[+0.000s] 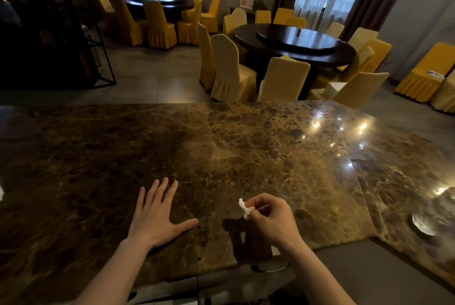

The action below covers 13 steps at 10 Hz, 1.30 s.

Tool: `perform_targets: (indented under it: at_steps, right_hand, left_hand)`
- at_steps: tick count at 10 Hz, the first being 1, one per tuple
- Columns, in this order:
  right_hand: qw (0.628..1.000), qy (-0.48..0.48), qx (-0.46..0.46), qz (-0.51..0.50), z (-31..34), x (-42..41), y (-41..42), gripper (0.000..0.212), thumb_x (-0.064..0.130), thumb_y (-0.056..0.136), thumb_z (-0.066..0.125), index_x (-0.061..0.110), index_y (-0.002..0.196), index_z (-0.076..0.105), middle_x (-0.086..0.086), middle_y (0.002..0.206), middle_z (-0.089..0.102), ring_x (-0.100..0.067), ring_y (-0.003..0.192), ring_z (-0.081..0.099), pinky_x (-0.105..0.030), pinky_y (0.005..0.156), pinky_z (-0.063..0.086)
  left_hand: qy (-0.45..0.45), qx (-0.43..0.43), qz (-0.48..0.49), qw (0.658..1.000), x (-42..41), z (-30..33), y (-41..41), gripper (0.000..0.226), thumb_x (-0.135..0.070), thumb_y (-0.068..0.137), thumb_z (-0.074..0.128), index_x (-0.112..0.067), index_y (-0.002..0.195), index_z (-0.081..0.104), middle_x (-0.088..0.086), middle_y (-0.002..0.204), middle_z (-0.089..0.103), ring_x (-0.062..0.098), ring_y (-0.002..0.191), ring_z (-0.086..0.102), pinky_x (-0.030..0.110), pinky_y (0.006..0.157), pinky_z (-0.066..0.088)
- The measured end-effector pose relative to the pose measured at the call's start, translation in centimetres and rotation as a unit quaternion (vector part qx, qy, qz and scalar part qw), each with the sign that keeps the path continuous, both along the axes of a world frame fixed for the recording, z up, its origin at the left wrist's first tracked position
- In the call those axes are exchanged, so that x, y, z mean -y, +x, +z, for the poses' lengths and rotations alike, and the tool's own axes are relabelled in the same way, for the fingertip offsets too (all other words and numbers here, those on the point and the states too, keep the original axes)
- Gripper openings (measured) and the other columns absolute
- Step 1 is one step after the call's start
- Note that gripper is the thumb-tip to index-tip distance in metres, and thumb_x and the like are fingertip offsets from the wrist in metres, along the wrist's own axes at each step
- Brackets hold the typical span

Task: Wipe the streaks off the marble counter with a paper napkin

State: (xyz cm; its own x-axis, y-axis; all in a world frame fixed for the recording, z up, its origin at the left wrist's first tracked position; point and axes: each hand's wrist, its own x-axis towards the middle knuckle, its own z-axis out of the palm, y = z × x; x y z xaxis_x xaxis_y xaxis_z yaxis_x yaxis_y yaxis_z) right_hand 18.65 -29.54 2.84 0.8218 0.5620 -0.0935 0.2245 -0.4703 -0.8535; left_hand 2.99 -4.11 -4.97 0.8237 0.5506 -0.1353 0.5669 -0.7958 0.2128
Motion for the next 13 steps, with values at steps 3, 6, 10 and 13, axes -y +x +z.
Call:
perform_targets:
  at_steps: [3, 6, 10, 13]
  right_hand:
    - [0.984, -0.016, 0.002, 0.177, -3.8, 5.4, -6.4, 0.021, 0.013, 0.076, 0.084, 0.029, 0.078, 0.071, 0.009, 0.081, 0.068, -0.009, 0.064, 0.061, -0.017, 0.057, 0.046]
    - [0.948, -0.195, 0.01, 0.25, -11.3, 8.7, -10.0, 0.021, 0.021, 0.074, 0.069, 0.042, 0.07, 0.066, 0.017, 0.077, 0.065, -0.001, 0.075, 0.063, -0.022, 0.069, 0.054]
    - [0.94, -0.267, 0.025, 0.21, -16.2, 9.5, -11.9, 0.016, 0.02, 0.084, 0.063, 0.036, 0.083, 0.066, 0.013, 0.104, 0.064, -0.01, 0.099, 0.062, -0.026, 0.08, 0.051]
    - [0.939, -0.295, 0.009, 0.175, -15.5, 9.4, -11.1, 0.01, 0.051, 0.083, 0.063, 0.041, 0.08, 0.064, 0.019, 0.087, 0.069, 0.002, 0.079, 0.064, -0.024, 0.073, 0.055]
  left_hand:
    - [-0.006, -0.016, 0.016, 1.0, 2.7, -0.4, -1.1, 0.14, -0.112, 0.048, -0.001, -0.033, 0.164, -0.008, -0.001, 0.174, -0.017, 0.023, 0.157, -0.026, 0.058, 0.129, -0.012]
    - [0.011, -0.015, 0.028, 0.999, 3.0, -0.8, -1.4, 0.123, -0.105, 0.071, 0.029, -0.032, 0.164, -0.006, 0.001, 0.174, -0.015, 0.024, 0.158, -0.023, 0.059, 0.129, -0.01]
    - [0.001, -0.021, 0.023, 1.0, 3.2, -0.5, -1.4, 0.128, -0.105, 0.062, 0.016, -0.031, 0.164, -0.007, 0.002, 0.174, -0.016, 0.024, 0.157, -0.024, 0.059, 0.129, -0.009]
    - [0.005, -0.013, 0.027, 1.0, 3.0, -0.9, -1.5, 0.128, -0.109, 0.062, 0.013, -0.033, 0.164, -0.007, 0.001, 0.174, -0.016, 0.023, 0.157, -0.024, 0.059, 0.129, -0.01]
